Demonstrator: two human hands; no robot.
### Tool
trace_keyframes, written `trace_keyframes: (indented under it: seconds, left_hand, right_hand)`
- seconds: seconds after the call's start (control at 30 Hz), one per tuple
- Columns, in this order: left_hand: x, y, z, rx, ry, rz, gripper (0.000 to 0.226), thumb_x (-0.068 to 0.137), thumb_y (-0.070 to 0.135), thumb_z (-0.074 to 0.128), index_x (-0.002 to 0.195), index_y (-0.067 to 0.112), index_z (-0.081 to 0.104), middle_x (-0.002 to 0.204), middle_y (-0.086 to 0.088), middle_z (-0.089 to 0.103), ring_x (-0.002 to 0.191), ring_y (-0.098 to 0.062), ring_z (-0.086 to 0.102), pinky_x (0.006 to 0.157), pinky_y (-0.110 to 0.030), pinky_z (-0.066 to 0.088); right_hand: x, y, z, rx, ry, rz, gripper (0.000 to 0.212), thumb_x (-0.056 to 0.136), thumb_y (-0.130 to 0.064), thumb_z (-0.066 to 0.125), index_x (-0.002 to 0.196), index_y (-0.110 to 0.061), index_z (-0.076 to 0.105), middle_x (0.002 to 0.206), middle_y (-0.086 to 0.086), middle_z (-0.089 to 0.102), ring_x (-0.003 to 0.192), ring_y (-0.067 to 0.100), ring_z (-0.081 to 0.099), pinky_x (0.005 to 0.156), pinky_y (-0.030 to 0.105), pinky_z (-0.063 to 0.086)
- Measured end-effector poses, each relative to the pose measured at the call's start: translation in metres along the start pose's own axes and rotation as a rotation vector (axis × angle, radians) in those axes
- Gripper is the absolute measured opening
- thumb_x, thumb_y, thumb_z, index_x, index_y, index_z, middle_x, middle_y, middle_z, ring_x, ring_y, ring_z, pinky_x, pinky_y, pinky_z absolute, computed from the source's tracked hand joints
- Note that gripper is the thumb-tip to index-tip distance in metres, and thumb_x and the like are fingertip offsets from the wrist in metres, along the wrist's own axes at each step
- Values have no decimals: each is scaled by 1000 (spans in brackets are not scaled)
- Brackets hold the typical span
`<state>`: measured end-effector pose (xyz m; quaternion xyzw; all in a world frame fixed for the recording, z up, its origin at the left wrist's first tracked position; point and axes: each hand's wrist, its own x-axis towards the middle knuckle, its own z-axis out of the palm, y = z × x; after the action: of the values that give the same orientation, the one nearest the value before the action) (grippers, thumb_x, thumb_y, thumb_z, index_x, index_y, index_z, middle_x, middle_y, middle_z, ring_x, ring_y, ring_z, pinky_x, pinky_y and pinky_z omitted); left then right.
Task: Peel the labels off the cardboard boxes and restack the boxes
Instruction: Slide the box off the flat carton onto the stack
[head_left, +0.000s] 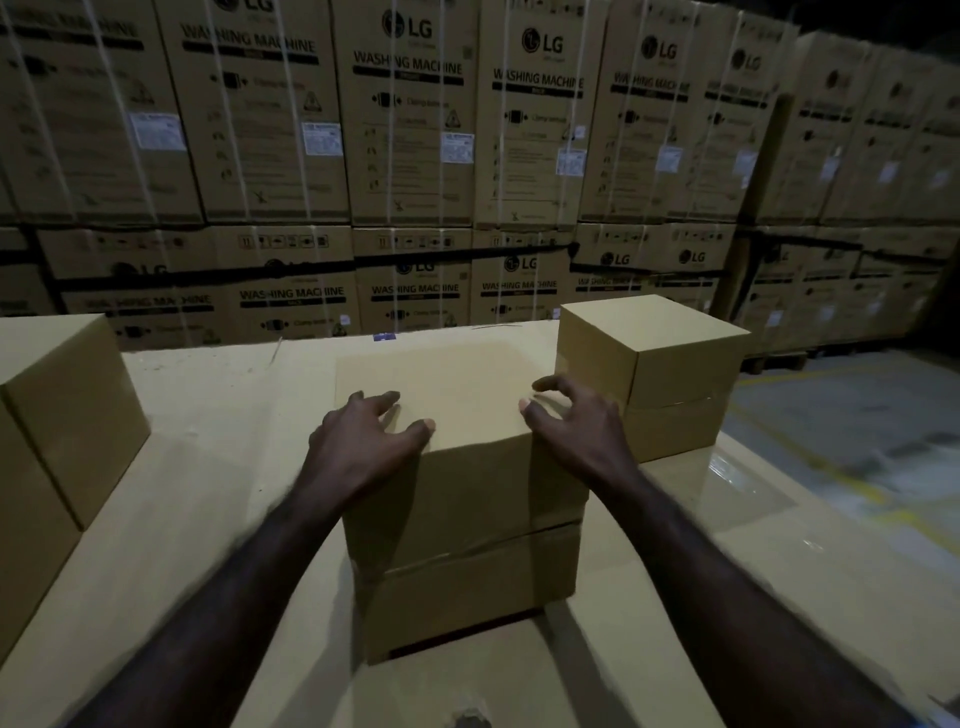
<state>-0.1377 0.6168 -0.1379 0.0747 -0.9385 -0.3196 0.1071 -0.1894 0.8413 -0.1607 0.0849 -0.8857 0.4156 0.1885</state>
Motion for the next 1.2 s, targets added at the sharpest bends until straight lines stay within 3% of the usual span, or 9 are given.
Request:
trace_keyframes:
  seconds: [0.13, 0.33, 0.5, 0.57, 0.87, 1.2]
  left_hand:
    - [-3, 29, 13, -28, 9, 45, 69, 86, 55, 60, 145, 22, 43, 156, -11, 30, 134, -34, 40, 104, -47, 38]
    - [-2, 91, 42, 30, -11, 126, 71, 86, 61, 56, 144, 22, 44, 148, -12, 39, 129, -33, 44, 102, -48, 42]
    - [-6, 151, 86, 31, -137, 189, 74, 86, 62, 55, 145, 22, 40, 146, -12, 38, 128, -31, 43, 102, -49, 42]
    - [-10, 177, 107, 4, -189, 198, 77, 85, 62, 56, 148, 22, 36, 149, -11, 35, 133, -30, 39, 104, -50, 40]
    - [-20, 273, 205, -44, -268, 193, 88, 83, 65, 58, 152, 24, 23, 152, -7, 28, 137, -32, 30, 109, -53, 34]
    - [-13, 329, 276, 21, -292, 146, 90, 82, 69, 54, 153, 26, 19, 160, -9, 12, 143, -42, 17, 113, -58, 25]
  right_hand:
    - [9, 6, -34, 19, 64, 13, 42, 89, -39, 66, 127, -22, 59, 131, 7, 58, 102, 13, 52, 76, 29, 54]
    - [17, 43, -89, -19, 167, 48, 39, 87, -41, 68, 121, -21, 64, 127, 5, 61, 99, 9, 49, 63, 16, 40]
    - [19, 97, -148, -52, 240, 117, 34, 82, -48, 70, 109, -27, 69, 122, 6, 66, 107, 19, 58, 87, 38, 51]
    - [20, 122, -174, -75, 259, 141, 32, 80, -49, 70, 104, -29, 71, 117, 5, 68, 108, 23, 60, 89, 42, 52]
    - [36, 226, -268, -84, 271, 185, 17, 79, -43, 72, 94, -34, 71, 111, 1, 70, 105, 22, 61, 88, 45, 52]
    - [62, 295, -311, -18, 280, 190, 10, 79, -38, 74, 88, -36, 71, 99, -7, 68, 103, 19, 62, 90, 44, 52]
